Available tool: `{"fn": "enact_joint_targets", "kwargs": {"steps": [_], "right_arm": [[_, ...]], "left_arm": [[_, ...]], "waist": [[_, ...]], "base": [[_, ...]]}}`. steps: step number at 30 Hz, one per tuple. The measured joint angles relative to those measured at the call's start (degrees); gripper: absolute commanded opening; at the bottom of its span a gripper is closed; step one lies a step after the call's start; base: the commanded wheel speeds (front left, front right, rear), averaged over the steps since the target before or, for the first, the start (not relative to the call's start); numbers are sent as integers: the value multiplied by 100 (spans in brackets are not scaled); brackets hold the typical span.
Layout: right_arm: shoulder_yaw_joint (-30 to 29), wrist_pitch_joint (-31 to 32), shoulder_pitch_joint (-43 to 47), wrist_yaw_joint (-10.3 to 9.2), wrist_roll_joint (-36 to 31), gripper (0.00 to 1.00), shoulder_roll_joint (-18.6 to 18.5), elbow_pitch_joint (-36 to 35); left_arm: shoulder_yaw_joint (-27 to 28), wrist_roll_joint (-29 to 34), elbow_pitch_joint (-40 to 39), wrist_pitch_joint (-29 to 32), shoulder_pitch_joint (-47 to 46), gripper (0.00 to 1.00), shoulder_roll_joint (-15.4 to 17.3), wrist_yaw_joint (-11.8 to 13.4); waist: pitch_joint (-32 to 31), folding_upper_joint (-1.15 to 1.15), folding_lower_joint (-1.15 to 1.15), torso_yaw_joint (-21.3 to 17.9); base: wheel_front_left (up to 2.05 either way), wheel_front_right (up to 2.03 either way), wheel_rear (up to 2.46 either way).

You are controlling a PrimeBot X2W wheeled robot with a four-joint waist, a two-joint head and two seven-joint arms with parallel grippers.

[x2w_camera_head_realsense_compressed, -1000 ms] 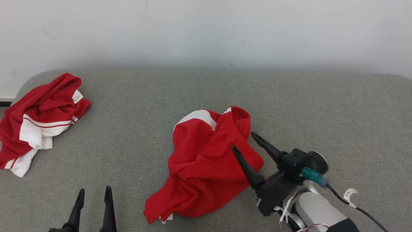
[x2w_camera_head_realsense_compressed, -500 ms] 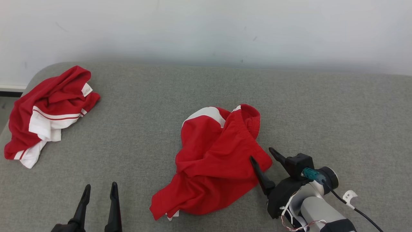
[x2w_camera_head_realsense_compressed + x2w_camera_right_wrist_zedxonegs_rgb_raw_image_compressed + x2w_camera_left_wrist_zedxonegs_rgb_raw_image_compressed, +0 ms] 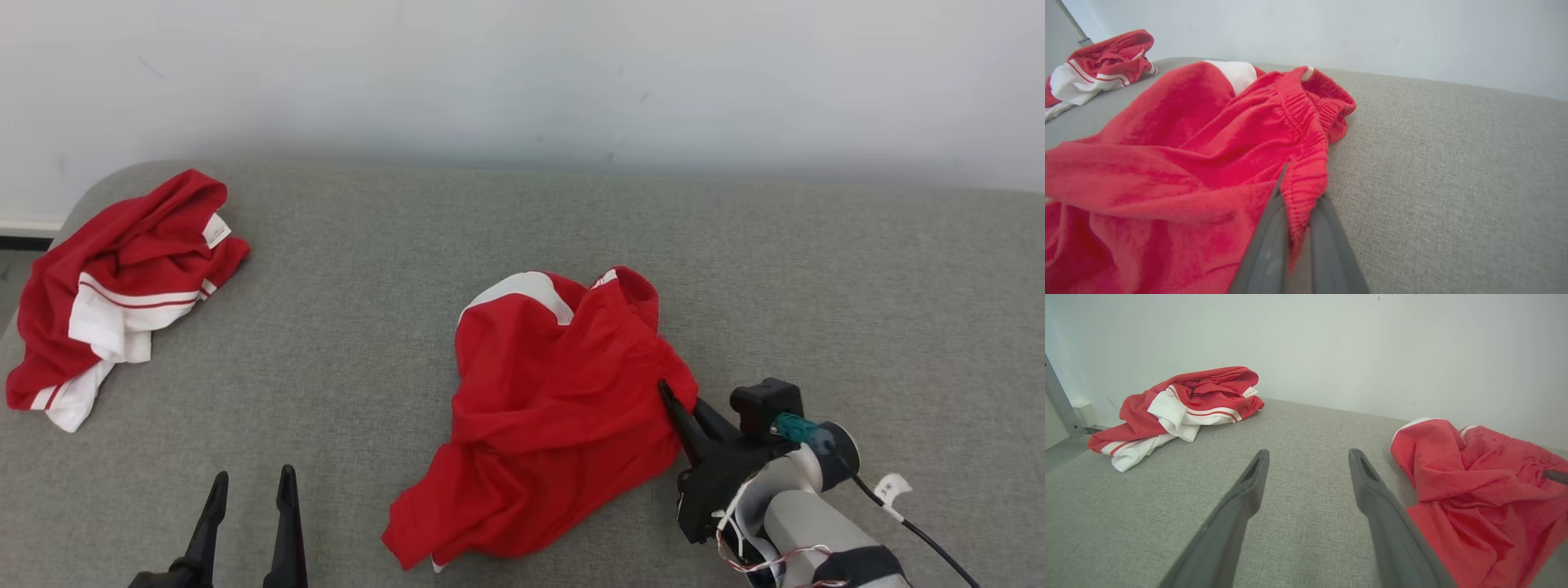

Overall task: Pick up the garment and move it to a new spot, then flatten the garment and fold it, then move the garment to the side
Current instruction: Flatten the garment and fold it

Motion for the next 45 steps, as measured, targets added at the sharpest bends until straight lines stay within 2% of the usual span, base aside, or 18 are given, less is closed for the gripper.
{"fn": "enact_joint_targets", "kwargs": {"steps": [3, 7, 10, 18, 24, 31, 37, 45], "right_arm": [[-112, 0, 185, 1, 233, 0, -94, -400], [-291, 0, 675, 1, 204, 0, -543, -1151], [-387, 0, 1118, 1, 203, 0, -734, -1610], [-790, 178, 2235, 1, 222, 0, -1293, -2324], [-1110, 510, 2792, 1, 334, 0, -1273, -2929], [-1036, 703, 2737, 1, 209, 0, -1170, -3556], [-682, 1060, 1874, 0, 81, 0, -1068, -3355], [-233, 1007, 491, 1, 170, 0, -628, -1759]], "left_arm": [[3, -11, 7, 0, 49, 100, 0, 0], [-8, -52, 13, -1, 104, 100, -1, 0], [-14, -86, 18, 0, 125, 100, 0, 0], [-56, -144, 33, 0, 132, 100, 0, 0], [-41, -151, 38, 0, 128, 100, 0, 0], [-47, -143, 69, 0, 113, 100, -1, 0], [-97, -142, 93, 0, 101, 100, 0, 0], [-265, -145, 120, 0, -15, 100, -1, 0]], "waist": [[-50, 0, 0, -71], [-113, 0, 0, -210], [-124, 0, 0, -301], [-68, 0, -1, -455], [-22, 0, -1, -544], [-55, 0, 0, -559], [-50, 0, -1, -529], [-8, 0, 0, -287]], "base": [[0, 0, 0], [0, 0, 0], [0, 0, 0], [0, 0, 0], [0, 0, 0], [0, 0, 0], [0, 0, 0], [0, 0, 0]]}}
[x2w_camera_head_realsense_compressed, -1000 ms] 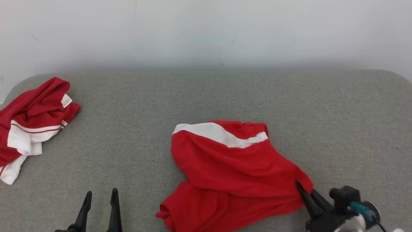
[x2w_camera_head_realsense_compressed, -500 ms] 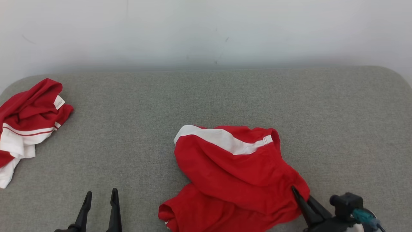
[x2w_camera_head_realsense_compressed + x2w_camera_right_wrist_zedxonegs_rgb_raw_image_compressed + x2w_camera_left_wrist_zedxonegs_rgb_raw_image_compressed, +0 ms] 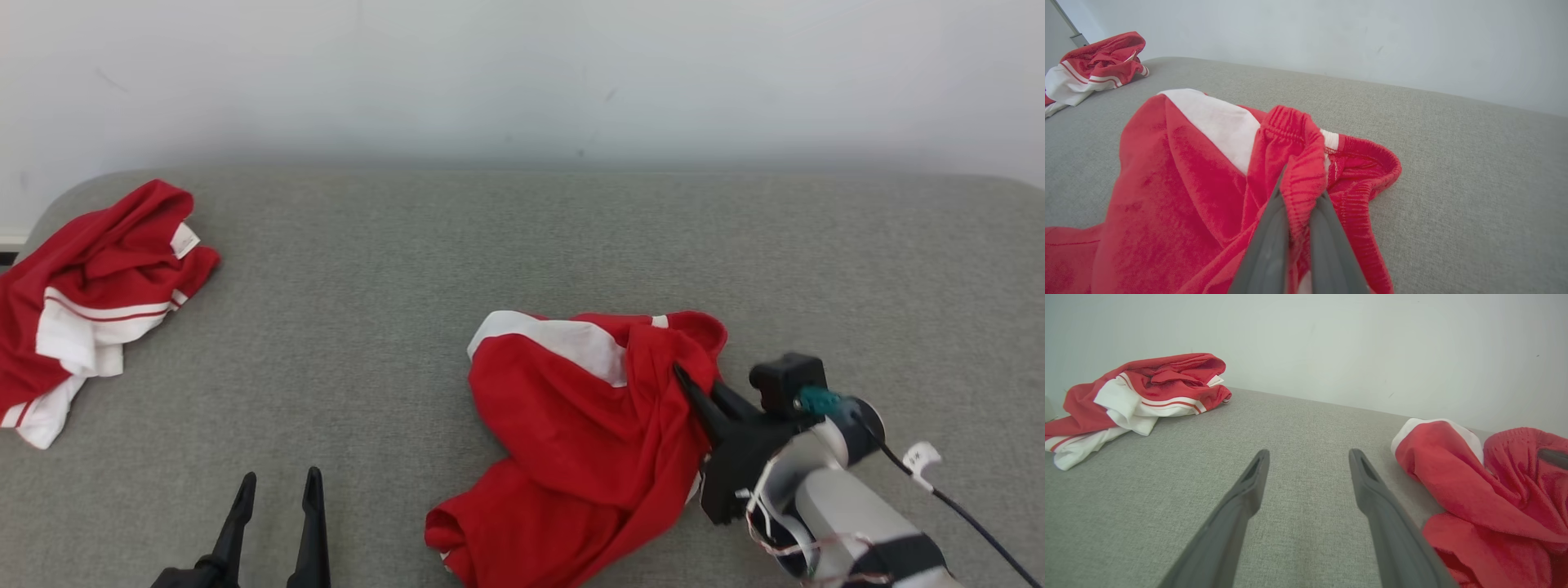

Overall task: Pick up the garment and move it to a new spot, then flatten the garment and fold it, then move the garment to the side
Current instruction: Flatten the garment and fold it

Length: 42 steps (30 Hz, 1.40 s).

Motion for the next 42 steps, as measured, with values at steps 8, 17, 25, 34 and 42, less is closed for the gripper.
{"fn": "enact_joint_targets", "kwargs": {"steps": [8, 17, 25, 34, 42], "right_arm": [[142, -420, -1148, -1, 156, 0, 460, 1773], [467, -887, -1439, 0, 575, 100, 665, 2335], [240, -1006, -1266, -1, 526, 100, 182, 1202], [-1033, -1009, 323, -1, -203, 100, -7, -781], [-1923, -1006, 2052, 0, -584, 100, 447, -2005]], "left_arm": [[-140, -26, 27, 0, -4, 100, 1, 0], [-200, -48, 38, 0, -12, 100, 0, 2], [-179, -12, 15, 0, 26, 100, 0, 2], [-336, 38, -51, 0, 120, 100, 2, 1], [-842, 104, -83, 0, 285, 100, -2, 0]], "waist": [[72, 0, 0, 248], [36, 0, 0, 274], [-84, 0, 0, 60], [-178, 0, 0, -24], [-216, 0, -1, -62]], "base": [[0, 0, 0], [0, 0, 0], [0, 0, 0], [0, 0, 0], [0, 0, 0]]}}
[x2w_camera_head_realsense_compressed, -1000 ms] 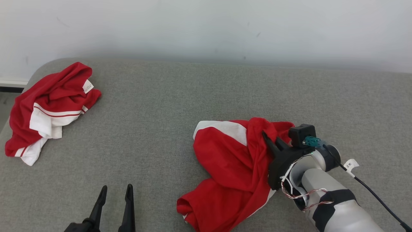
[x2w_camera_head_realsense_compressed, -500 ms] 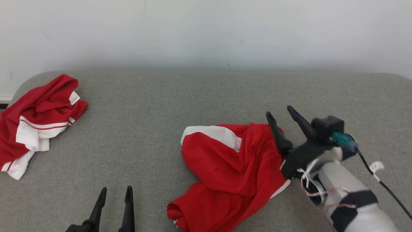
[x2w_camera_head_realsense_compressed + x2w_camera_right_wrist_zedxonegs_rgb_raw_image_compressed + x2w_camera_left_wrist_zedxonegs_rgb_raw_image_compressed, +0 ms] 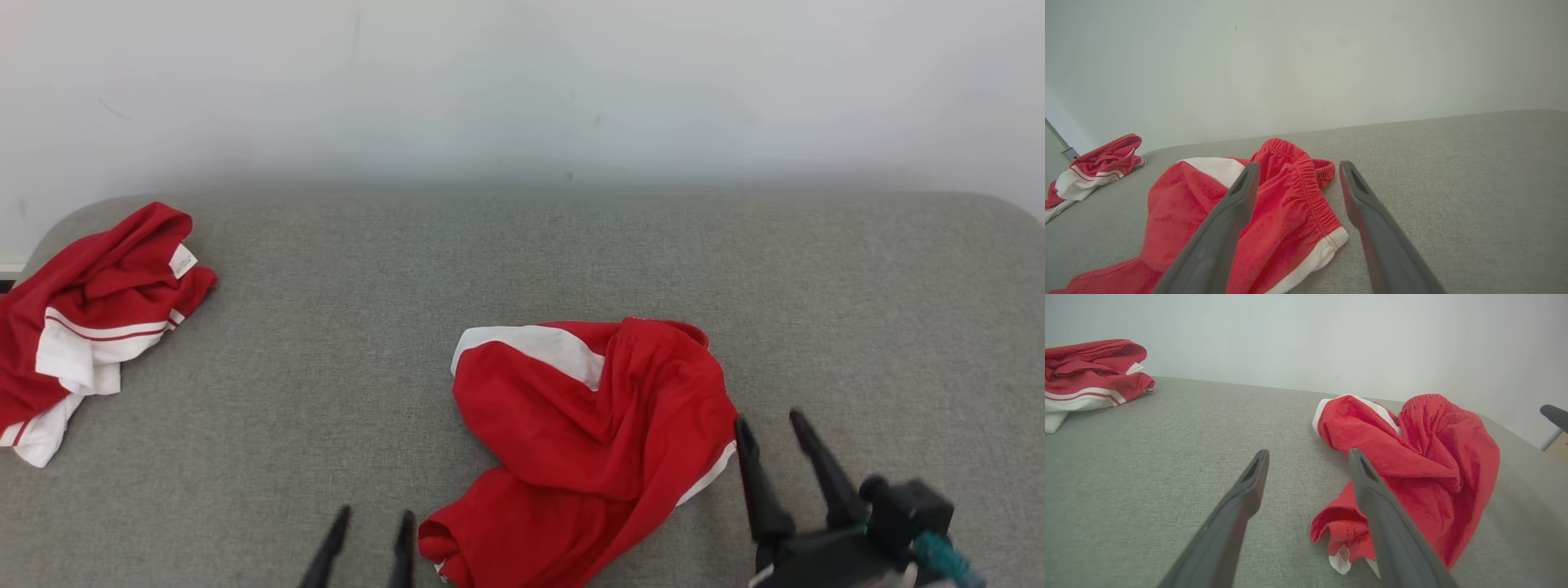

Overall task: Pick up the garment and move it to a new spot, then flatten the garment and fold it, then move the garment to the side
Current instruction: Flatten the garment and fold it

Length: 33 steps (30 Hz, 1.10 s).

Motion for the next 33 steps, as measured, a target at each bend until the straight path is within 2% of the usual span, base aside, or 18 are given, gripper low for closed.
{"fn": "enact_joint_targets", "kwargs": {"steps": [3, 6, 8, 12, 23, 33], "right_arm": [[-115, -1, 399, -1, -46, 100, 241, -37], [-123, 0, 532, 0, -78, 100, 378, -25], [-97, -1, 532, 0, -100, 100, 419, -32], [-85, -1, 499, 0, -104, 100, 442, -15], [-85, -1, 487, 0, -98, 100, 455, 29], [-100, -1, 497, -1, -76, 100, 483, 27]], "left_arm": [[-348, 31, 48, 0, 73, 100, 3, 0], [-925, 133, 202, -1, 78, 100, 47, 0], [-1272, 149, 301, 0, 78, 100, 142, -1], [-1614, 10, 625, 0, 66, 100, 276, -1], [-1657, -179, 1300, 0, -269, 100, 232, -1], [-1371, -98, 1246, 0, -168, 100, 209, -1]], "waist": [[12, 0, 0, -34], [47, 0, 0, -82], [73, 0, 0, -126], [146, 0, 0, -235], [109, 0, 0, -365], [94, 0, 0, -350]], "base": [[0, 0, 0], [0, 0, 0], [0, 0, 0], [0, 0, 0], [0, 0, 0], [0, 0, 0]]}}
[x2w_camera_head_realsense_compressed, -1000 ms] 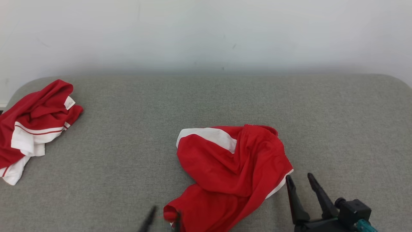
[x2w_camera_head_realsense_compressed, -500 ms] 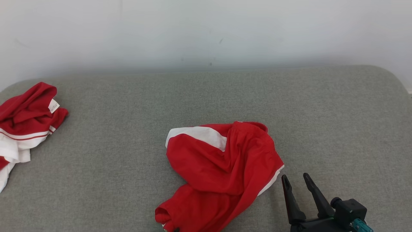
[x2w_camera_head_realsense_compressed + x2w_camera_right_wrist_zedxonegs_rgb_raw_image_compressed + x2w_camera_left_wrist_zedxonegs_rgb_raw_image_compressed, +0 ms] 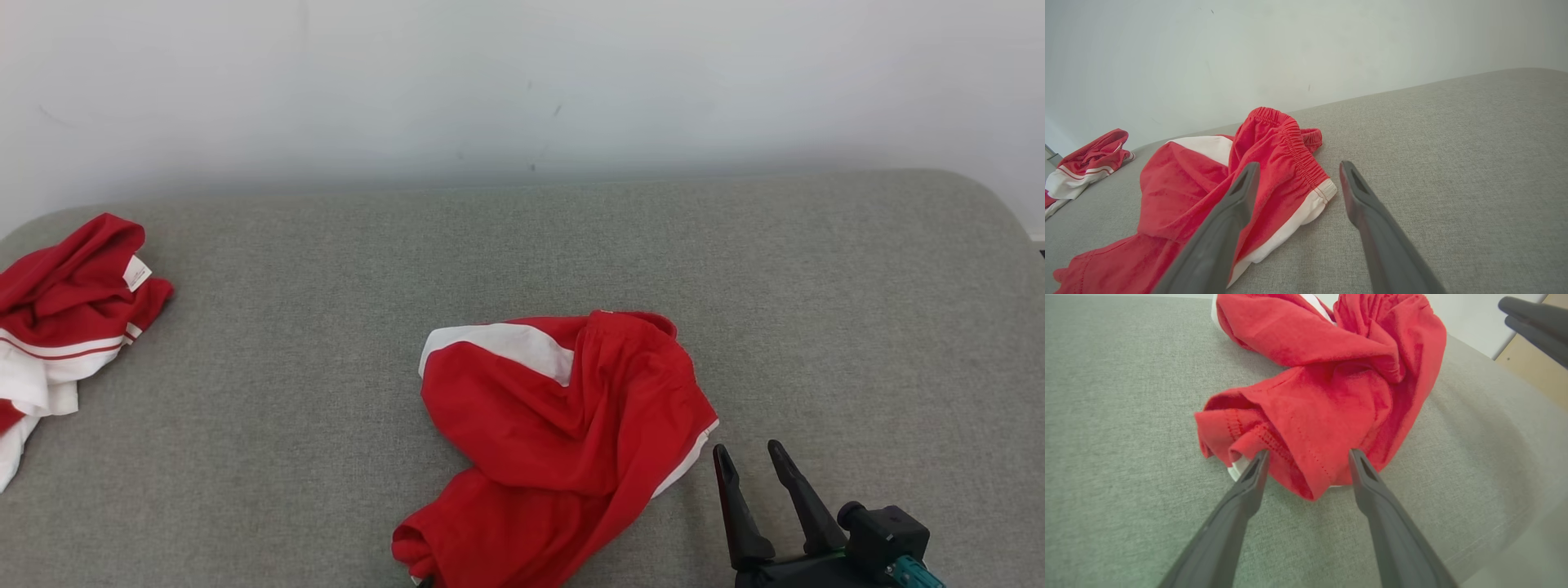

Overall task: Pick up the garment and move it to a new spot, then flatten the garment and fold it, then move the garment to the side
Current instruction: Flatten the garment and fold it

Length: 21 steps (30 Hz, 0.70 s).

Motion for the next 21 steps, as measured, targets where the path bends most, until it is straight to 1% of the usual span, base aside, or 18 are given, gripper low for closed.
{"fn": "enact_joint_targets", "kwargs": {"steps": [4, 8, 9, 10, 12, 15, 19, 21], "right_arm": [[25, 0, -2, 0, 4, 100, 22, 14], [57, 0, -14, 1, 15, 100, 32, 19], [60, 0, -16, 0, 23, 100, 32, 21], [59, 0, -16, 1, 27, 100, 32, 20], [56, 0, -16, 0, 32, 100, 33, 14], [40, 0, -15, 0, 32, 100, 38, -5], [-7, 0, -4, 0, 33, 100, 53, -32], [-37, 1, 6, 0, 40, 100, 56, -36]], "left_arm": [[-10, 8, 76, 0, -27, 100, -13, 0], [-159, -29, 280, 0, -146, 100, -71, 0], [-171, -83, 368, 0, -190, 75, -87, 0], [-199, -126, 439, 0, -250, 0, -87, 0], [-283, -224, 481, 0, -383, 0, -93, 0], [-365, -229, 322, -1, -502, 0, -105, 0], [-456, -135, -225, 0, -490, 0, 16, 0], [-375, -100, -632, -1, -461, 0, 74, 0]], "waist": [[-7, 0, 0, 12], [1, 0, 0, -10], [5, 0, 1, -15], [5, 0, 1, -18], [0, 0, 0, -25], [5, 0, 1, -30], [12, 0, 0, -1], [24, 0, 1, 29]], "base": [[0, 0, 0], [0, 0, 0], [0, 0, 0], [0, 0, 0], [0, 0, 0], [0, 0, 0], [0, 0, 0], [0, 0, 0]]}}
